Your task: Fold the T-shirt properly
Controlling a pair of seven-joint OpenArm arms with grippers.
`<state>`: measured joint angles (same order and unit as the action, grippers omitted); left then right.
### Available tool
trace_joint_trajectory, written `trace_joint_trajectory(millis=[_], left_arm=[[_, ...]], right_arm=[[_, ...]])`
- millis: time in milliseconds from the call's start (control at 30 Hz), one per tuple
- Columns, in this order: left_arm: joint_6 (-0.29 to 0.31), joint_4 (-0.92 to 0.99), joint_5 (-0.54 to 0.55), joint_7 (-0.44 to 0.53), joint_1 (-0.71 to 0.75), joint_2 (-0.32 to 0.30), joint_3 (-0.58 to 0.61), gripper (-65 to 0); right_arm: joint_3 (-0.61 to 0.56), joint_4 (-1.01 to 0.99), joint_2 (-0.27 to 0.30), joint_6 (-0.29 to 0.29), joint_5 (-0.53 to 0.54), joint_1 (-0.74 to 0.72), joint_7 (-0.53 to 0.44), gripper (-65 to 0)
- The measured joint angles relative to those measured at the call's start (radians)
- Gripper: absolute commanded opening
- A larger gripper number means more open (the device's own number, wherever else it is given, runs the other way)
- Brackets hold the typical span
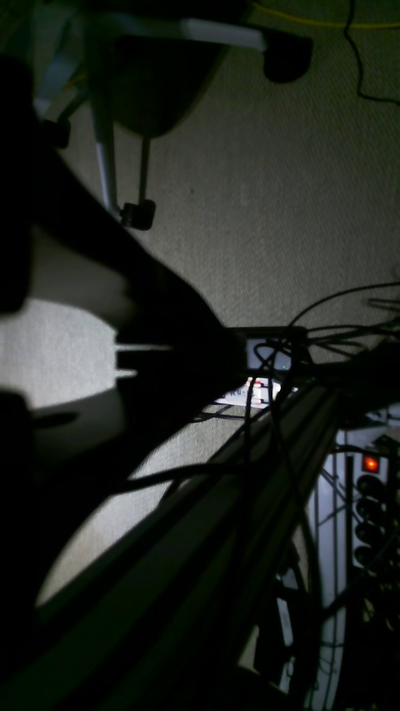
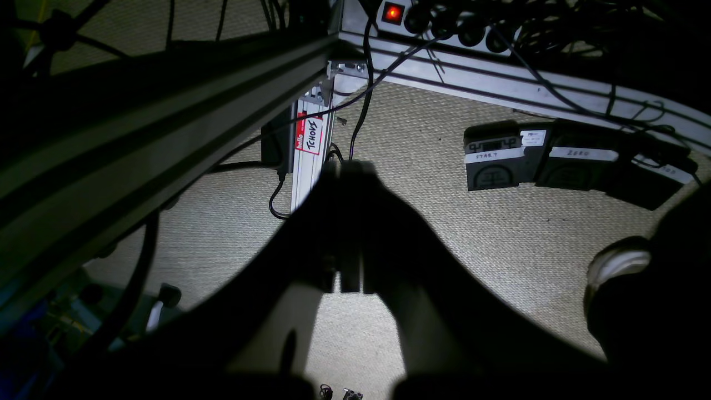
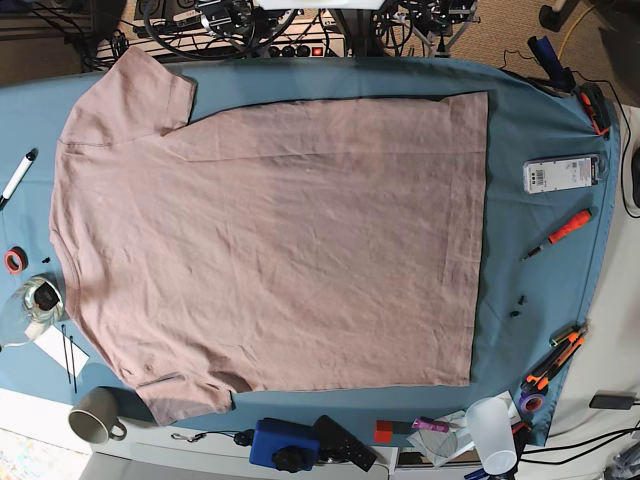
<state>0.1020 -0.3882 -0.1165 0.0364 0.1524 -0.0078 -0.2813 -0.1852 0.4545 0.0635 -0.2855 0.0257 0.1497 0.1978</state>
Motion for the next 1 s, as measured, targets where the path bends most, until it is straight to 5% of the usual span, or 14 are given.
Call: trace_joint_trajectory(millis=[633,1000], left_arm=[[0.000,-0.007,-0.001,0.027,0.008,-0.011,0.001,-65.0],[0.007,-0.212,0.066,0.023,0.198,-0.046,0.005,-65.0]], right_arm=[[0.000,0.003,0.004,-0.004,0.001,0.000,0.000,-65.0],[0.002,0.094,0.077,-0.003,0.028,0.089,0.068,-65.0]])
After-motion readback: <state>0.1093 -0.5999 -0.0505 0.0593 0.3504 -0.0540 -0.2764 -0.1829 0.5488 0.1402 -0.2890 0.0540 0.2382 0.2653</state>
